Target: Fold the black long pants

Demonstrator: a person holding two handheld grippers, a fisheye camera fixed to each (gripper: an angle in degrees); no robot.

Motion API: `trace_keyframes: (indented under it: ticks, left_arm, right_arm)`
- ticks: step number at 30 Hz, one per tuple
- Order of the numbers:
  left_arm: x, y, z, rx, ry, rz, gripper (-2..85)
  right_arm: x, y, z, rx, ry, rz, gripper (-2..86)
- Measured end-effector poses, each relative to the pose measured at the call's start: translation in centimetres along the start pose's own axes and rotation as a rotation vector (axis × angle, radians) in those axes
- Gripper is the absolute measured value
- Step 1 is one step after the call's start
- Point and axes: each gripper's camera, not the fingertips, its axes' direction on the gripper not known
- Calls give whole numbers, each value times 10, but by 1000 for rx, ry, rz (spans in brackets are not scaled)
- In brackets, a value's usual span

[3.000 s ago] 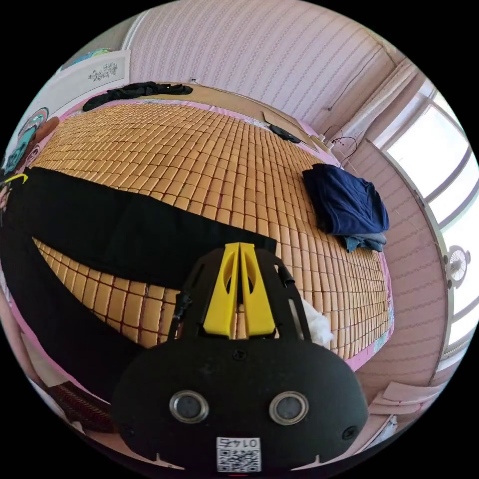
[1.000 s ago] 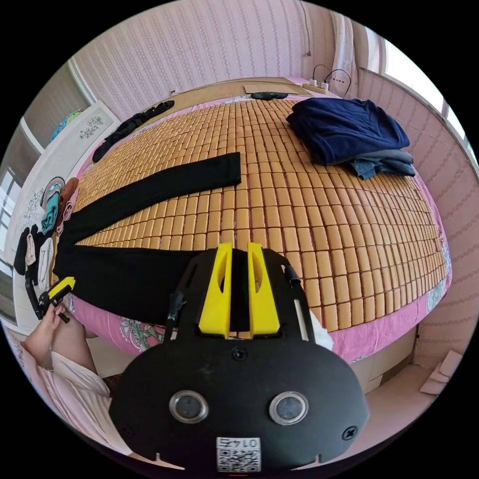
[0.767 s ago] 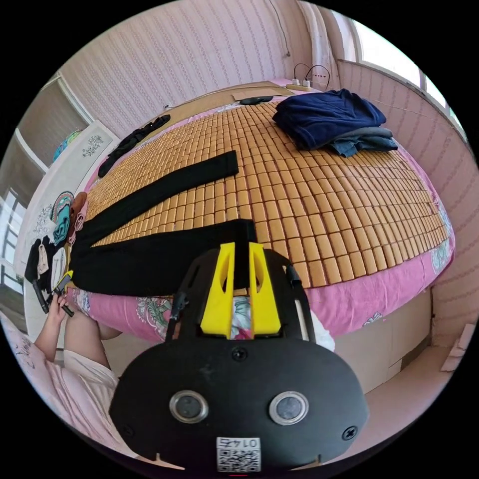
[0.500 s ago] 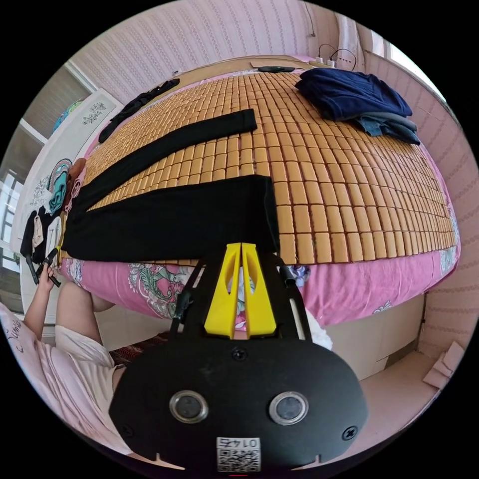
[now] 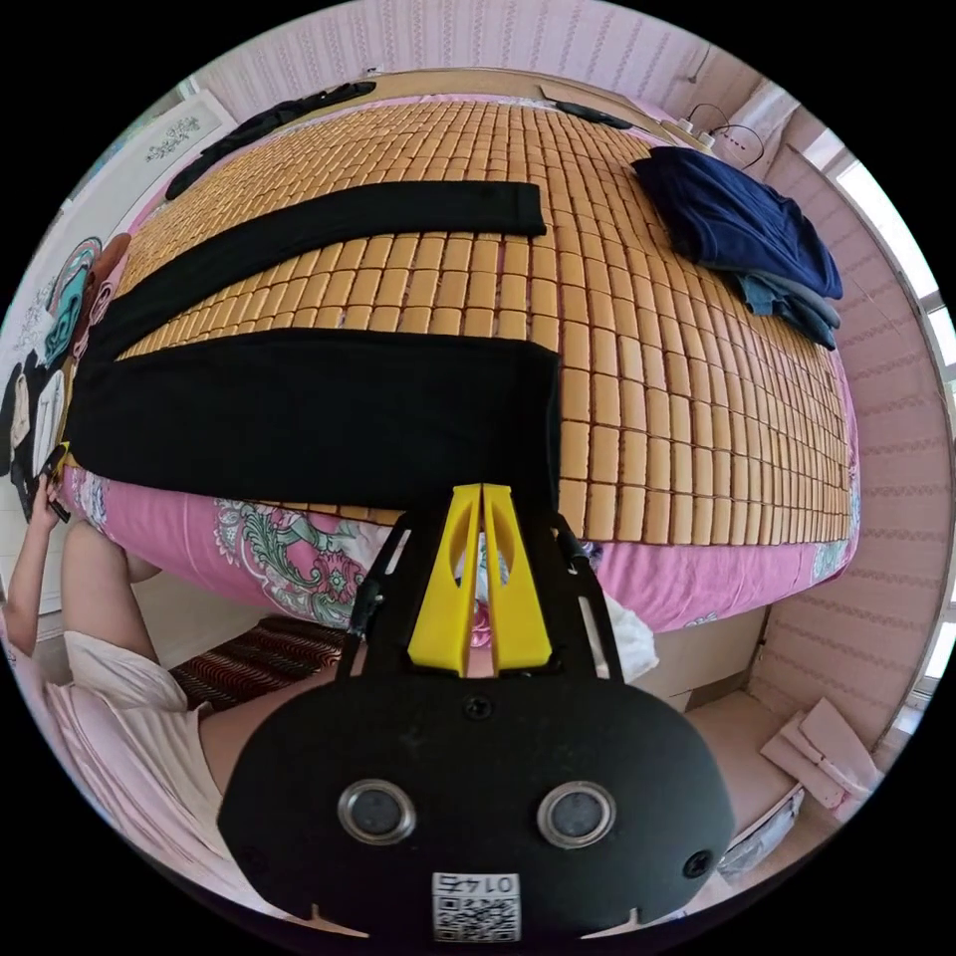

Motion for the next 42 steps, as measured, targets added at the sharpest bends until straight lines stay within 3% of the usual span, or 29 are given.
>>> trace_keyframes:
  ticks: [3,6,9,14,17,20,22,25,42]
  left_arm:
    - [-9,1,-12,-14,-47,40,-4]
    - [-18,10,-24,-21,-86,106,-3]
    - [-38,21,-22,-47,-102,81,20]
    - [-71,33,-41,34,-14,-72,48]
    - [-86,41,-55,64,3,-91,51]
    - [-102,44,-60,20,98,-144,60]
    - [-113,43,-56,-22,174,-224,66]
    - [-118,42,-54,45,221,-260,82]
    - [-74,25,-42,-14,128,-8,152]
  right_arm:
    - [3,-2,0,-22,-5,-45,-3]
    - [-6,6,-1,12,144,-100,-3]
    - [1,16,9,49,166,-61,-2]
    - [38,32,6,96,-2,90,2]
    - [65,58,-2,222,-111,204,12]
    - [99,89,-1,308,-246,410,74]
    - [123,106,12,274,-434,519,121]
    - [139,125,27,328,-625,569,116]
    - [186,150,82,393,-821,659,78]
